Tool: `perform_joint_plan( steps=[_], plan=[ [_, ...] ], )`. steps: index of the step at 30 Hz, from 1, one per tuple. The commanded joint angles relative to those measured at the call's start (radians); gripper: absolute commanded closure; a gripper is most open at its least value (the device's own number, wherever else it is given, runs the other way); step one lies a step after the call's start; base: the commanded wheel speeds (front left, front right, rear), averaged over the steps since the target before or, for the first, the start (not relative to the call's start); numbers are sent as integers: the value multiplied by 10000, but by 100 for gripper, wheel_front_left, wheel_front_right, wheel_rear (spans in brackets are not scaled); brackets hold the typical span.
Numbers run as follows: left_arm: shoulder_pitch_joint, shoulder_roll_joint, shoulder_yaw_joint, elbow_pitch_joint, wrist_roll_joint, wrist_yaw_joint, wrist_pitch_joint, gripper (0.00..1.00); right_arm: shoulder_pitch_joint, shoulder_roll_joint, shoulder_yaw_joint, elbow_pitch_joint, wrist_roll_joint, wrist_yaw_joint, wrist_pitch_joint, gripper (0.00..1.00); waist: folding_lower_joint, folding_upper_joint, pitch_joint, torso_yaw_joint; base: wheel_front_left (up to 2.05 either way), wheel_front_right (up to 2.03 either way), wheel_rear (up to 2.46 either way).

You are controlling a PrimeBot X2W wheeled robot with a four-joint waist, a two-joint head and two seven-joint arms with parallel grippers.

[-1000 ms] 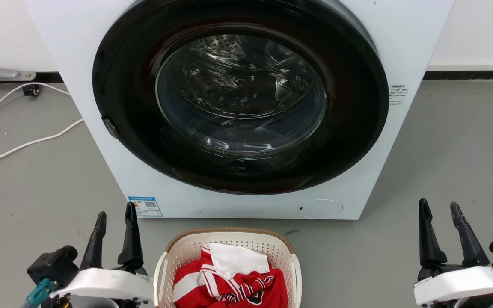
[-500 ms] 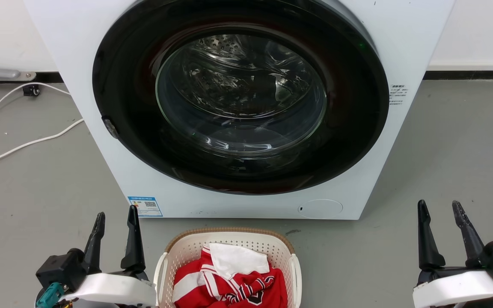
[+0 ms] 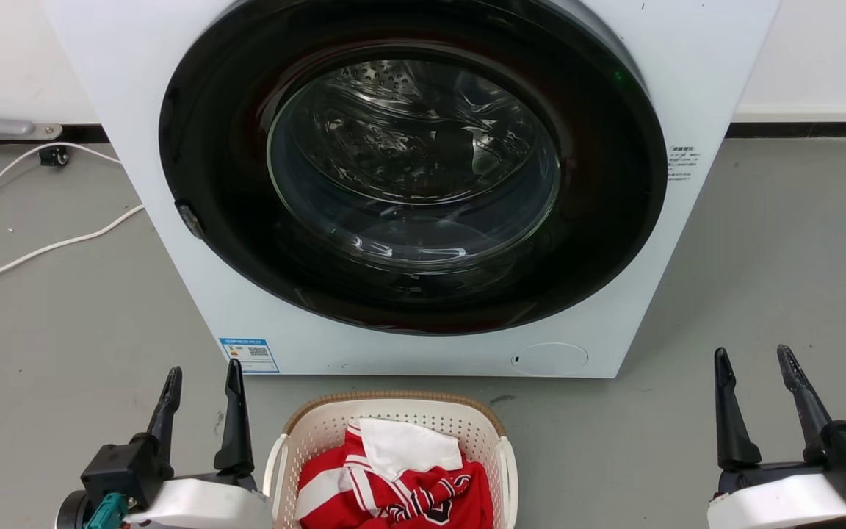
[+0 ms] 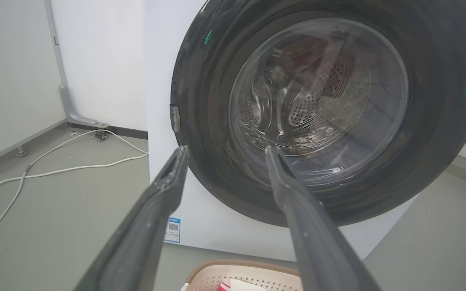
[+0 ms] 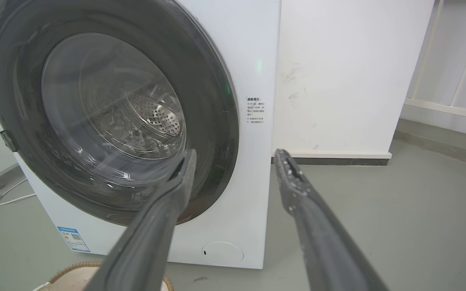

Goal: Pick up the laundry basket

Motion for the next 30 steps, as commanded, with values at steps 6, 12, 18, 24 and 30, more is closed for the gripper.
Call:
perform_joint_plan(
  steps=[6, 12, 18, 24, 30],
  plan=[
    [150, 31, -7, -54, 590, 78, -167, 0, 181, -50, 24, -127, -556, -3, -186, 0, 0, 0, -23, -2, 0, 0, 0],
    [187, 32, -6, -34, 1011, 103, -286, 0, 237, -52, 4, -174, -908, -3, -293, 0, 0, 0, -17, 7, 0, 0, 0],
    [249, 32, -27, -25, 1349, 113, -383, 0, 298, -53, -15, -197, -1142, -3, -387, 0, 0, 0, -14, 21, 0, 0, 0],
    [262, 32, -17, 67, 1268, 113, -382, 0, 291, -53, -70, -101, -931, -3, -375, 0, 0, 0, -19, 18, 0, 0, 0],
    [280, 32, -7, 119, 1243, 121, -372, 0, 293, -53, -116, -26, -722, -3, -375, 0, 0, 0, -32, 11, 0, 0, 0]
  ],
)
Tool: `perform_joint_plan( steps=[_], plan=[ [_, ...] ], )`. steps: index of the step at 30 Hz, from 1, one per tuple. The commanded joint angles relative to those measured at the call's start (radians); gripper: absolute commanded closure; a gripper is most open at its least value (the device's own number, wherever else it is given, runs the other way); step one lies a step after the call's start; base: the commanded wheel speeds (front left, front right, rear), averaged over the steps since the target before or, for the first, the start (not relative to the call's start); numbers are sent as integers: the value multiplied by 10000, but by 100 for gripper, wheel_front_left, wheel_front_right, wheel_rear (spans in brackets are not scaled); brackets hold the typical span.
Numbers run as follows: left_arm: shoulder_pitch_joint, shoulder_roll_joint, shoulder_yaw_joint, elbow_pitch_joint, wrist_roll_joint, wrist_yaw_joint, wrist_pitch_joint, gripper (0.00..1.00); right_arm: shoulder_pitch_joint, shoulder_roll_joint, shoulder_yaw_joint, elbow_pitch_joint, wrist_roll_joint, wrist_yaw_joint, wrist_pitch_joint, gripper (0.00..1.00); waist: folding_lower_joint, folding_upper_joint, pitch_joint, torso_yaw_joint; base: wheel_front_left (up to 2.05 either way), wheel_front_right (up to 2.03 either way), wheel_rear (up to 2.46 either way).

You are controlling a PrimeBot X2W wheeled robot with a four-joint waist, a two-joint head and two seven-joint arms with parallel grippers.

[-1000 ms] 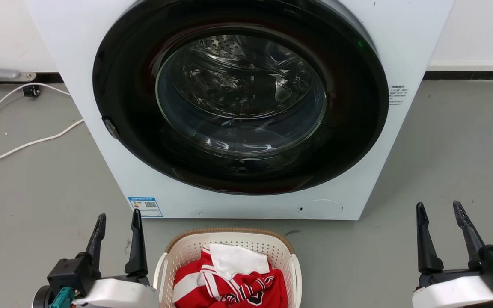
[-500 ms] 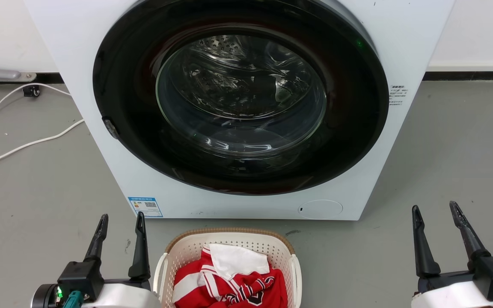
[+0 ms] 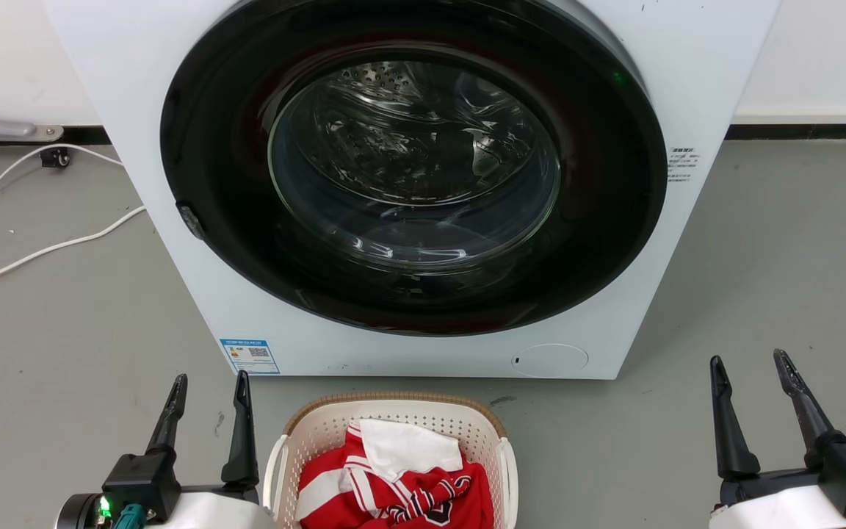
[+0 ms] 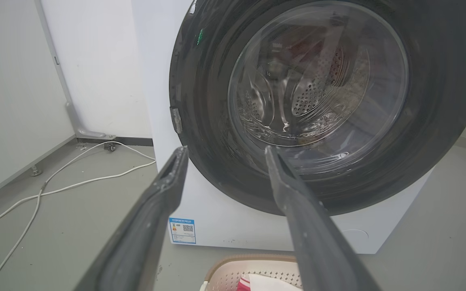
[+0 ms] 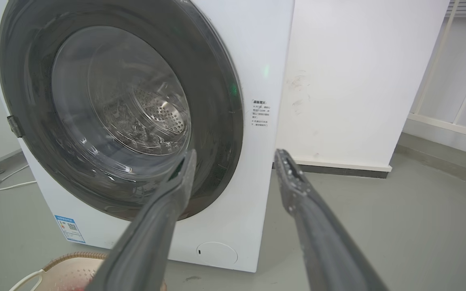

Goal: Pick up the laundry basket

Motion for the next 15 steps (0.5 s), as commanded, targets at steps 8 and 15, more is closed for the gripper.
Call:
perform_joint_plan(
  steps=[8, 15],
  plan=[
    [44, 26, -13, 54, 22, 22, -42, 0, 70, -46, -27, 94, 177, -3, -34, 0, -1, 0, 15, 4, 0, 0, 0],
    [33, 26, 11, 81, 33, 45, -42, 0, 28, -46, 5, 112, 204, -3, -32, 0, -1, 0, 52, -11, 0, 0, 0]
  ],
)
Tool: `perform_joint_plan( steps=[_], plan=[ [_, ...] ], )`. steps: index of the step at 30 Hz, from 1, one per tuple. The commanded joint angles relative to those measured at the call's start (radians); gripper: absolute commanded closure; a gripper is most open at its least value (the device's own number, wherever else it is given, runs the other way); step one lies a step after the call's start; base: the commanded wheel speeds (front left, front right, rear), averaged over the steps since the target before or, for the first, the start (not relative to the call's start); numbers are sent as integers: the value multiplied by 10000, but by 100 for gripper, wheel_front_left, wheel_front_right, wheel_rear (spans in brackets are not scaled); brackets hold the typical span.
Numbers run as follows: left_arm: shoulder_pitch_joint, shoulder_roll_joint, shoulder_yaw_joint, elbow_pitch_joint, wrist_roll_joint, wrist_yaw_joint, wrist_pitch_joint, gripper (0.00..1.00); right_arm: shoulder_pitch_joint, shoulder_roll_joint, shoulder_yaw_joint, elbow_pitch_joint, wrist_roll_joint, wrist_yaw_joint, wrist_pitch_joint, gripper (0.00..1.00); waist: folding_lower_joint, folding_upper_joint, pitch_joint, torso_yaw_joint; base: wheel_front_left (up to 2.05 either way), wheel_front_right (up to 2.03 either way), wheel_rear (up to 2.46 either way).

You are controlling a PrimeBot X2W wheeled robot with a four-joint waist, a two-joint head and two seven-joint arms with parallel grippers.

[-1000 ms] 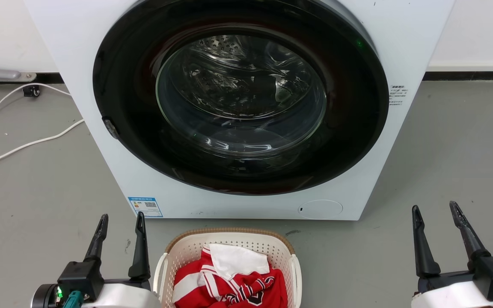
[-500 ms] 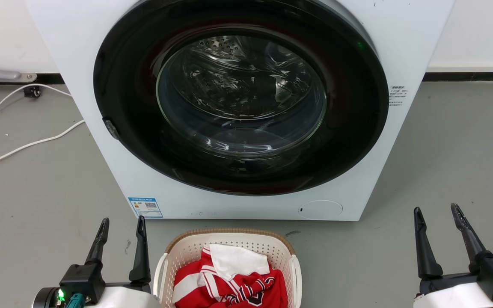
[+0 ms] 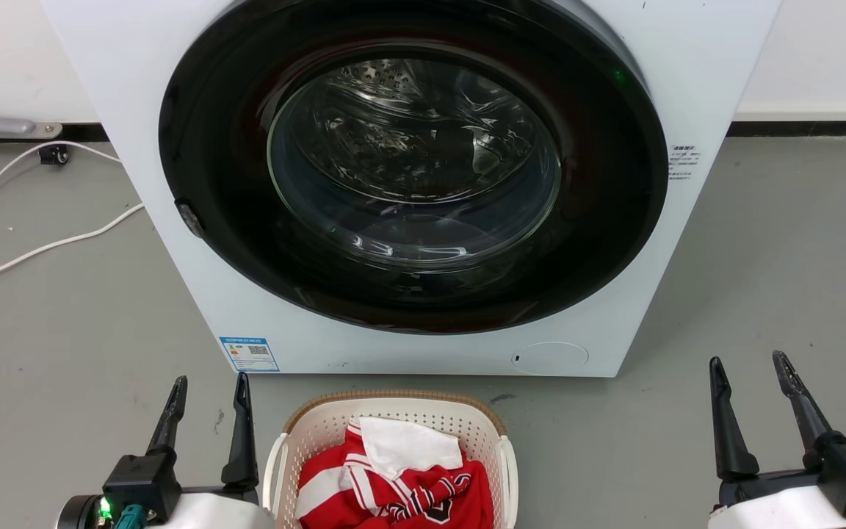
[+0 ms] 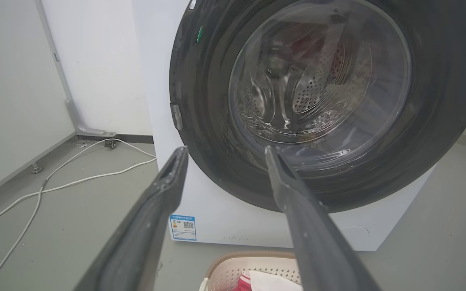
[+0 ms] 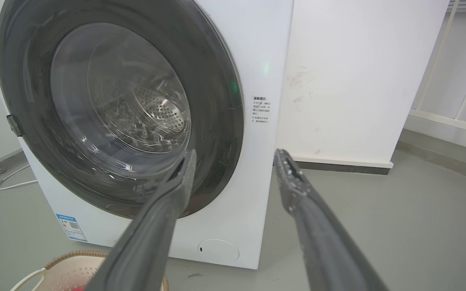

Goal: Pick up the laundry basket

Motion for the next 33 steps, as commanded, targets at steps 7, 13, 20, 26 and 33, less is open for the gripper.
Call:
perform_joint_plan(
  steps=[7, 13, 20, 26, 33],
  plan=[
    [-135, 23, 187, 436, -31, -52, -28, 0, -130, -43, 421, 217, 110, -3, -28, 0, 0, -1, 145, -39, 0, 0, 0],
    [-687, 74, 545, 1291, 296, -314, -28, 0, -699, -40, 1169, 1002, 420, -3, -27, 0, 0, -1, 621, -66, 0, 0, 0],
    [-1711, 405, 713, 2641, 463, -573, -28, 0, -1820, -37, 1934, 2823, 568, -5, -27, 0, 0, -1, 1442, -19, 0, 0, 0],
    [-2630, 732, 602, 3918, 454, -727, -27, 0, -2839, -40, 2443, 4224, 228, -5, -27, 0, 0, -1, 2324, 10, 0, 0, 0],
    [-3617, 1035, 375, 5339, 380, -788, -27, 0, -3892, -35, 2992, 5537, 134, -5, -27, 0, 0, -1, 3361, -44, 0, 0, 0]
  ],
)
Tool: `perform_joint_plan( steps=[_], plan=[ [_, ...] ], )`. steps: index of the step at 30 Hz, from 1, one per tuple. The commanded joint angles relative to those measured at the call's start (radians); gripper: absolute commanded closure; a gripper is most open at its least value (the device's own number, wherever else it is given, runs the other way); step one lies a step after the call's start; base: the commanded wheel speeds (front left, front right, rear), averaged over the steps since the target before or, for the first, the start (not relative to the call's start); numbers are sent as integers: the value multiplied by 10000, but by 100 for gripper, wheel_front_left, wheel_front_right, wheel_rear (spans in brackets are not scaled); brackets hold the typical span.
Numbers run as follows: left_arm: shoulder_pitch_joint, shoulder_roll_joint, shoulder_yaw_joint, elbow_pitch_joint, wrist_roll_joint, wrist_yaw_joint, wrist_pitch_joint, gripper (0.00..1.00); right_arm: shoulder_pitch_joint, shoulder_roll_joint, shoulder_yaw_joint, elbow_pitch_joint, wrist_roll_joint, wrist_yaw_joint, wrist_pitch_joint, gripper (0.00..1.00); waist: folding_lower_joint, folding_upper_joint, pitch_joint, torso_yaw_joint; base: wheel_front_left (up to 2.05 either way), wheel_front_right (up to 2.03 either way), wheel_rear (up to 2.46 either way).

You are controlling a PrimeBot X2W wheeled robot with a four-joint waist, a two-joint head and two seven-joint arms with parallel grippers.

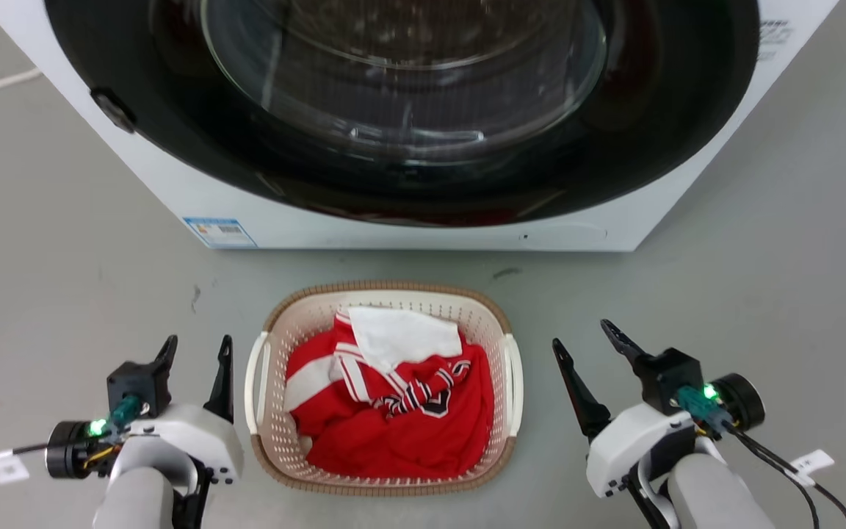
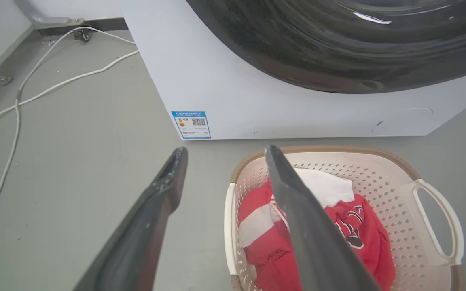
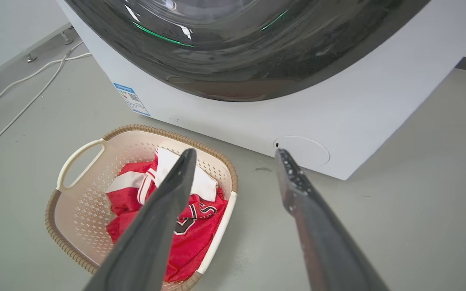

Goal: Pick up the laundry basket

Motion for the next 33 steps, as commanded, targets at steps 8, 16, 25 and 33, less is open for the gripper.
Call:
perform_joint_plan(
  steps=[8, 16, 25, 33],
  plan=[
    [-1331, 276, -528, 1581, -359, -35, -28, 0, -1431, -22, 990, 1878, 262, -7, -25, 0, -2, 0, 1560, -37, 0, 0, 0],
    [-2463, 505, -1472, 3153, -922, -40, -28, 0, -2680, -27, 1954, 3527, 816, -7, -23, 0, -2, 0, 2581, 31, 0, 0, 0],
    [-3417, 603, -2023, 4306, -1294, -41, -28, 0, -3622, -24, 2732, 4739, 1308, -7, -25, 0, -2, 0, 3548, 164, 0, 0, 0],
    [-4039, 569, -2455, 4952, -1562, -42, -28, 0, -4290, -20, 3376, 5622, 1882, -7, -25, 0, -2, 0, 4169, 281, 0, 0, 0]
  ],
)
